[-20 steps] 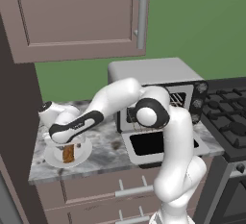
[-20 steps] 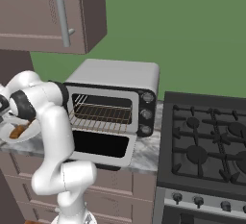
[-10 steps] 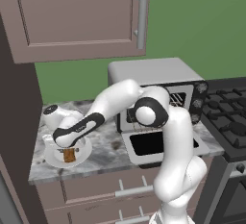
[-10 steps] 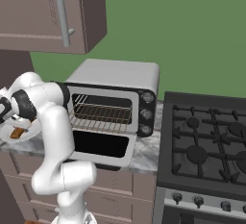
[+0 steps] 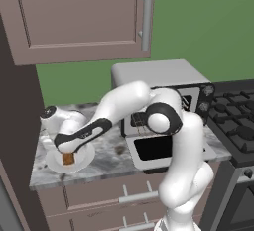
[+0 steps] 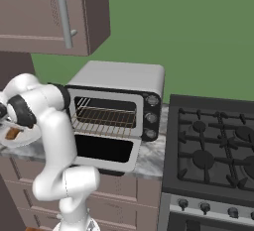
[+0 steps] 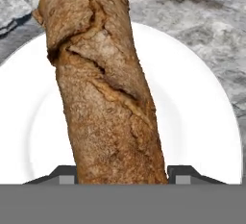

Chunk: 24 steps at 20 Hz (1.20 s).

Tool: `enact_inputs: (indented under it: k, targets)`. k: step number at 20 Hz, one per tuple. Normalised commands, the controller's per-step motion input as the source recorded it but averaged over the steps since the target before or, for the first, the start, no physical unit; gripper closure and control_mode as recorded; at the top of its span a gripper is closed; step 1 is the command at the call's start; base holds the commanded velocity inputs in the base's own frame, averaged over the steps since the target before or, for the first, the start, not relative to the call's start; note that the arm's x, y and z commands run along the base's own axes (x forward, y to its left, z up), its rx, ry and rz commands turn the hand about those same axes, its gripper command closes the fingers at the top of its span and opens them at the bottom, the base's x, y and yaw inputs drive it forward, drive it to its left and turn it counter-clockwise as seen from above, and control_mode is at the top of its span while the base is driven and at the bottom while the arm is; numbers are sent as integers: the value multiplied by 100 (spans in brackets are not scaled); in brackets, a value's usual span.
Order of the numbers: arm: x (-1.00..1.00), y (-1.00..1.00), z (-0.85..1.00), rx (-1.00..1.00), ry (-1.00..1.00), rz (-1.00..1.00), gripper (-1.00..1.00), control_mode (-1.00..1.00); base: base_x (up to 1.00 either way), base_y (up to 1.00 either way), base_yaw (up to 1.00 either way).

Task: Pull the toaster oven rack outwards. Pick up the baguette from the plate and place it on the toaster oven rack. Close the toaster oven door fully and set the temperature to the lowest setting.

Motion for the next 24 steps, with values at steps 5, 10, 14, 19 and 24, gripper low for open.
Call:
enact_inputs:
  k: [5, 10, 14, 19, 24]
  targets:
    - [-33, -28, 100, 0, -15, 0, 100, -100, 0, 0, 0]
    - [-17, -47, 100, 1, 0, -7, 100, -100, 0, 0, 0]
    - [-16, -46, 100, 2, 0, -10, 100, -100, 0, 0, 0]
    - [-16, -59, 93, 5, 0, -16, 100, -100, 0, 0, 0]
    - [-26, -66, 52, 1, 0, -27, 100, -100, 0, 0, 0]
